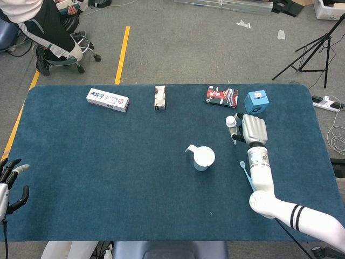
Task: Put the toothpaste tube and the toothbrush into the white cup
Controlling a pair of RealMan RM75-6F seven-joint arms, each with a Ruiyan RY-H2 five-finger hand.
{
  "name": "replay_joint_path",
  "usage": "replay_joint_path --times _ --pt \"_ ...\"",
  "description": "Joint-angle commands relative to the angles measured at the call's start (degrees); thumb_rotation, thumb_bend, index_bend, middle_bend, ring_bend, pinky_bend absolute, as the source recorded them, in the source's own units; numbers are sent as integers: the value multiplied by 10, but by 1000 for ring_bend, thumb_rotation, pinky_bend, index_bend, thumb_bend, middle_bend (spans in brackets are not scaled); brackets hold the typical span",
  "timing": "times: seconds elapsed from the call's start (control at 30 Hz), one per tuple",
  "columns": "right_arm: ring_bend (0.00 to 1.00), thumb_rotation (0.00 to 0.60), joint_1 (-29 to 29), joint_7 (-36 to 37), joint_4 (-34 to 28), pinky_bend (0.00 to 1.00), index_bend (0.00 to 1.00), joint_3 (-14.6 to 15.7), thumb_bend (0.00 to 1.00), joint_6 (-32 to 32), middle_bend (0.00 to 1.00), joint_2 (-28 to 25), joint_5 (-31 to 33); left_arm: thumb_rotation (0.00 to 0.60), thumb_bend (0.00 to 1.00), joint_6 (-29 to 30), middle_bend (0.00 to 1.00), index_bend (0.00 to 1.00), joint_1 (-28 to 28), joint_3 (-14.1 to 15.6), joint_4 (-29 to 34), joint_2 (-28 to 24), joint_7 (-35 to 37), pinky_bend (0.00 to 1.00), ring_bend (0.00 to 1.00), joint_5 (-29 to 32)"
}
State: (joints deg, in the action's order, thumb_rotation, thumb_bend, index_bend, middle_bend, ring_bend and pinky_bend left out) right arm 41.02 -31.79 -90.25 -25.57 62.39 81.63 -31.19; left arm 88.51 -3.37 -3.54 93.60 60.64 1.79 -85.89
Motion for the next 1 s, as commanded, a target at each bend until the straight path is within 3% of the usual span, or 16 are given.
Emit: replay_joint_path --times 0.03,0.23,0.7,1.0 --pt "1000 600 -4 10 -16 1000 645 5 383 6 1000 -11 -6 600 497 0 149 221 0 0 0 0 0 31 19 0" --pt "1000 600 -10 29 -69 1000 645 8 387 18 1000 -37 -26 600 497 0 149 221 0 -1 -1 0 1 31 19 2" --pt "1000 600 -33 60 -256 1000 653 6 389 76 1000 -124 -105 600 497 2 149 221 1 -2 -1 -1 0 31 19 1" --pt "1000 600 -48 93 -328 1000 658 17 389 88 1000 -157 -150 600 497 1 149 222 1 -2 -1 0 -2 31 19 3"
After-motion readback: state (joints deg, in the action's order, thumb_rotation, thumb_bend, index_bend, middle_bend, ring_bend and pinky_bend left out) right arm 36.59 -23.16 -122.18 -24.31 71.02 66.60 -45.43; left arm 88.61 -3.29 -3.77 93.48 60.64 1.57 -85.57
